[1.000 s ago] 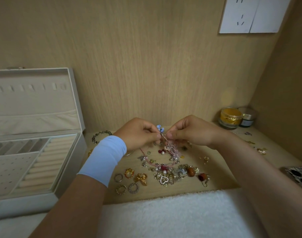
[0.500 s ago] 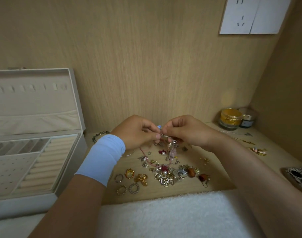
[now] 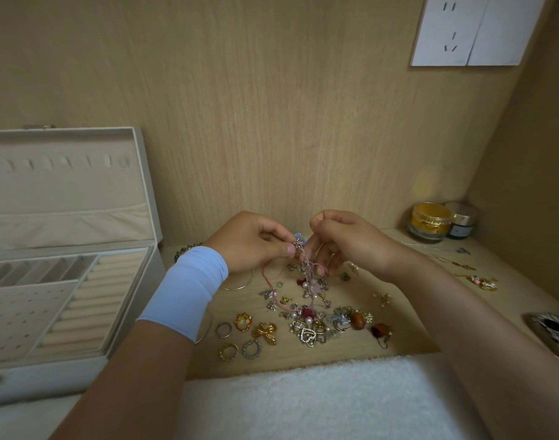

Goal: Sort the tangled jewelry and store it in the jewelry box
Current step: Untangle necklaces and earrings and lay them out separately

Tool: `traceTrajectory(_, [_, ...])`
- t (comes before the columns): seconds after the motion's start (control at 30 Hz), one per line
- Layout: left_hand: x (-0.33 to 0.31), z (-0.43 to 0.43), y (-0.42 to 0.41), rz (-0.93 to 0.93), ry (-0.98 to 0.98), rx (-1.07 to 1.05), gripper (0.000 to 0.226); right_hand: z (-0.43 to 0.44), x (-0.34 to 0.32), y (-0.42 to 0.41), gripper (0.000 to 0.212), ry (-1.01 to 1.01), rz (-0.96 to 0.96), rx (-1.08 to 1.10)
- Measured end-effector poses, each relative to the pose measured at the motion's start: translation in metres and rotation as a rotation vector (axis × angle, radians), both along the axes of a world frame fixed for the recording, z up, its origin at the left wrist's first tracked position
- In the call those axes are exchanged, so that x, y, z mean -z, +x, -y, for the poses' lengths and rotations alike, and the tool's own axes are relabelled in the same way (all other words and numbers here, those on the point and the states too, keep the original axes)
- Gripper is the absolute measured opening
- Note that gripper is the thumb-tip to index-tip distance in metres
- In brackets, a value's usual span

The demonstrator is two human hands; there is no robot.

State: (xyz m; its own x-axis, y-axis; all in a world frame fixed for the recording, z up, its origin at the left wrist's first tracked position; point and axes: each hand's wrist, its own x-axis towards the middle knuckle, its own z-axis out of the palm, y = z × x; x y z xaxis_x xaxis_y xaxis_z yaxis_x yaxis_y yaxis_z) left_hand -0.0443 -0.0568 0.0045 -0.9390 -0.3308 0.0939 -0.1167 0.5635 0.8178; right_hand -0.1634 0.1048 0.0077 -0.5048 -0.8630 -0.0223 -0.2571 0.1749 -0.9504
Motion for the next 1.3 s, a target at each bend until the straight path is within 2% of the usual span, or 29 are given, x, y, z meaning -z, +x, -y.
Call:
traceTrajectory(0.17, [-0.002, -0.001, 0.003, 0.010, 0.090, 0.042, 0.014, -0.001, 0.000, 0.000, 0.020, 0.003, 0.011, -0.041])
traceTrajectory(0.4, [-0.007, -0.003, 0.002, 0.012, -0.179, 0.037, 0.021, 0.001, 0.003, 0.001, 0.020, -0.026, -0.066, 0.089])
traceTrajectory(0.5, [-0.009, -0.005, 0.001, -0.002, -0.239, 0.050, 0.024, 0.003, 0.005, 0.001, 0.014, -0.017, -0.109, 0.125])
traceTrajectory(0.63, [-0.010, -0.003, 0.002, -0.035, -0.270, -0.004, 0.019, 0.003, 0.008, -0.002, 0.018, 0.079, -0.255, 0.155])
traceTrajectory(0.73, [-0.009, 0.003, 0.003, -0.003, -0.393, -0.069, 0.013, 0.003, 0.008, -0.005, 0.015, 0.150, -0.342, 0.139])
traceTrajectory(0.83, [-0.013, 0.005, 0.002, -0.011, -0.329, -0.052, 0.007, 0.004, 0.005, -0.001, 0.008, 0.139, -0.351, 0.121])
traceTrajectory(0.93, [-0.016, 0.001, 0.003, -0.044, -0.195, -0.020, 0.016, 0.005, 0.001, 0.005, 0.014, 0.014, -0.198, 0.152])
traceTrajectory(1.07, [-0.016, 0.000, 0.002, -0.074, -0.133, -0.039, 0.017, 0.003, -0.005, 0.006, 0.009, 0.017, -0.157, 0.090])
traceTrajectory(1.3, [-0.018, -0.001, 0.002, 0.009, -0.095, -0.034, 0.019, 0.004, 0.002, 0.005, 0.009, -0.043, -0.107, 0.077])
